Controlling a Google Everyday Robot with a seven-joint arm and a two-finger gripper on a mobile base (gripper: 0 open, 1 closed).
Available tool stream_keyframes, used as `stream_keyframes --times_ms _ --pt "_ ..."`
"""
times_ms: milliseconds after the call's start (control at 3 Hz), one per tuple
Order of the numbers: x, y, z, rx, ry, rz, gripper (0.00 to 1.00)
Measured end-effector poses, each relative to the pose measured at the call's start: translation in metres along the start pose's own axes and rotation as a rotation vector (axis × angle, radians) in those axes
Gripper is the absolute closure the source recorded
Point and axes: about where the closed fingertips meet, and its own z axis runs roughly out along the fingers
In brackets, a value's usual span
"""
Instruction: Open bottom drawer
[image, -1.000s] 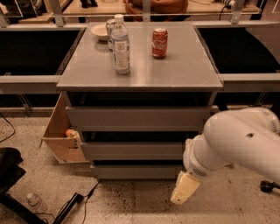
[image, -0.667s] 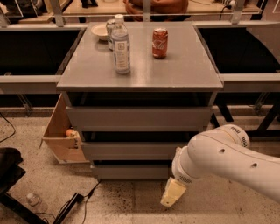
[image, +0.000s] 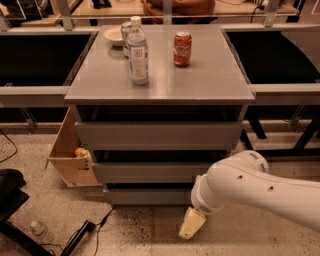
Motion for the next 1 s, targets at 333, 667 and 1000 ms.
stream_keyframes --times_ms 333,667,1000 --pt "0.021 -0.005 0.073 -0.030 -0.025 -0.007 0.00" --pt "0.038 -0.025 0.136 -0.030 -0.065 -0.050 0.00" --pt "0.051 -0.048 0.186 -0.036 -0.073 -0.106 0.00"
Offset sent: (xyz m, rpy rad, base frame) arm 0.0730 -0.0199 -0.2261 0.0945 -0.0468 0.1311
